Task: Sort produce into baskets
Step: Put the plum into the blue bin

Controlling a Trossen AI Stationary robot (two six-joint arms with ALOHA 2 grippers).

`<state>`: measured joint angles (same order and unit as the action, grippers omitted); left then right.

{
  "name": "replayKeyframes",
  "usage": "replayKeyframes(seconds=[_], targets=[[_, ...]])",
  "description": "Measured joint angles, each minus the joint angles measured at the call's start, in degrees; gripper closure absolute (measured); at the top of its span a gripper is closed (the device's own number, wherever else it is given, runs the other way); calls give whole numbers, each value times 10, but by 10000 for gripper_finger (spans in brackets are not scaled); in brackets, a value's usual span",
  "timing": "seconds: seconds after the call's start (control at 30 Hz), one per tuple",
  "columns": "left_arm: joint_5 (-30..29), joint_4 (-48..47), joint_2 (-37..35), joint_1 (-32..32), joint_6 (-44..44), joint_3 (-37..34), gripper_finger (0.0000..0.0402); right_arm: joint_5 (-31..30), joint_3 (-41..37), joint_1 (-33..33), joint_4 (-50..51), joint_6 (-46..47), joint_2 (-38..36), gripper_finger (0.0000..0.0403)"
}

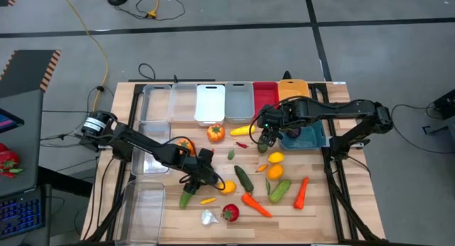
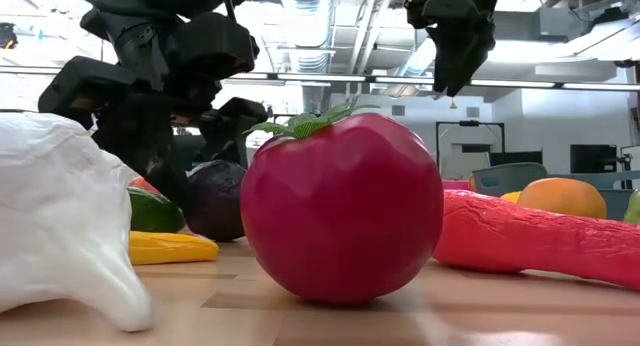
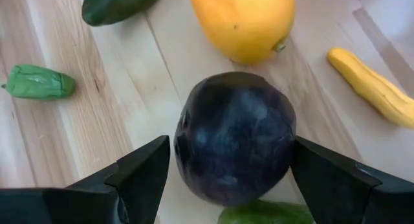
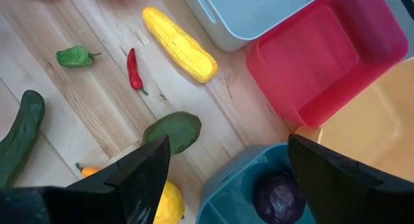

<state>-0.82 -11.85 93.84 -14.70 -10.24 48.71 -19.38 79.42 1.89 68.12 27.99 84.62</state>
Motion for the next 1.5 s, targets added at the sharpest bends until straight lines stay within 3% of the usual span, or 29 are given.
replayKeyframes(seconds=[0.3,0.63,0.87,1.2,1.5], targets=[[4,20,0,0,-3,0,110,0,0,0,0,0,0,66],[4,22,0,0,-7,0,196,-1,0,0,5,-5,0,66],[-1,14,-1,0,-26,5,199,-4,0,-10,25,-44,-2,66],[-123,-87,-1,16,-143,108,196,-20,-1,-14,21,-60,-108,66],[-217,-24,-1,56,-199,165,195,-17,-1,-14,-45,-60,-209,66]])
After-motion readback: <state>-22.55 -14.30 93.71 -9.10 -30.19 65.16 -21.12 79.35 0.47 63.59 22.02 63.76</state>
